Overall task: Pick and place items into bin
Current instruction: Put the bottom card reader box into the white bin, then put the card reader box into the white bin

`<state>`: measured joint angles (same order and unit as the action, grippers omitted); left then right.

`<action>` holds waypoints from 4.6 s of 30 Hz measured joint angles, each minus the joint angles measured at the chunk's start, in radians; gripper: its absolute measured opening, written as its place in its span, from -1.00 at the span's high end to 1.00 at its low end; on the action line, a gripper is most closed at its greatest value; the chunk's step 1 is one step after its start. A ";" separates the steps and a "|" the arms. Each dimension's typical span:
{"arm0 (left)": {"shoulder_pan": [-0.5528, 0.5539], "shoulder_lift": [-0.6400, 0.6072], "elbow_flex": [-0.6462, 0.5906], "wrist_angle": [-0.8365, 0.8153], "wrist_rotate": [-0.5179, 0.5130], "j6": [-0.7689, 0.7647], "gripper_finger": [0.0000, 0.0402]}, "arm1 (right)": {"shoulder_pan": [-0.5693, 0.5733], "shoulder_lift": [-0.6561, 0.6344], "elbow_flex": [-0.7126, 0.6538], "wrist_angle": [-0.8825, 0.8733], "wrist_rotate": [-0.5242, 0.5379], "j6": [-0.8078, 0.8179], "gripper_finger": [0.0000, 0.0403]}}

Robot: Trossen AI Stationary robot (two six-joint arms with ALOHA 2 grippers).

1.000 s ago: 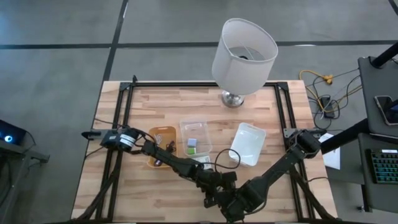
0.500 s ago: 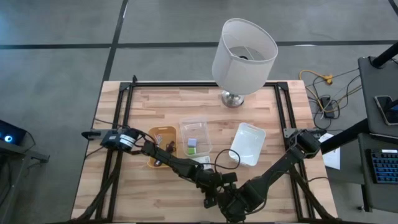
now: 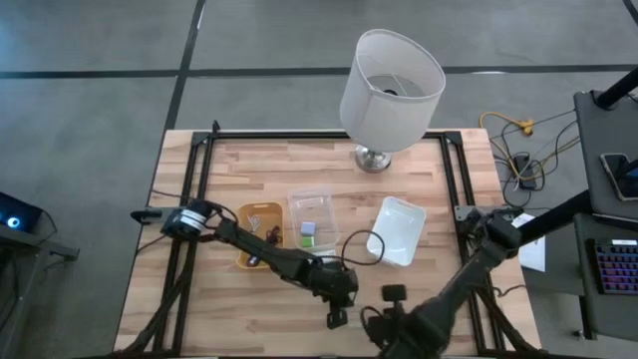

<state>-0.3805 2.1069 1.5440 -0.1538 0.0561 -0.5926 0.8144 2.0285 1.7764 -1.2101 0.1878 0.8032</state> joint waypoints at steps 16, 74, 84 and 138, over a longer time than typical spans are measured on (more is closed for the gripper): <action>-0.001 -0.238 -0.015 -0.341 -0.457 0.052 1.00 | -0.003 -0.190 -0.101 -0.363 0.182 1.228 0.82; -0.018 -0.649 -0.500 -0.482 -0.440 -0.239 1.00 | -0.304 0.038 -0.085 0.206 0.206 0.008 0.41; -0.093 -0.832 -0.725 -0.452 -0.460 -0.544 1.00 | -0.361 0.135 -0.044 0.349 0.218 -0.036 0.95; -0.132 -0.827 -0.761 0.095 -0.417 -0.394 1.00 | -0.192 -0.077 -0.185 0.126 0.228 0.424 0.96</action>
<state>-0.5125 1.2797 0.7834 -0.0585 -0.3609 -0.9863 0.6225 1.9513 1.5910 -1.0845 0.4157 1.2270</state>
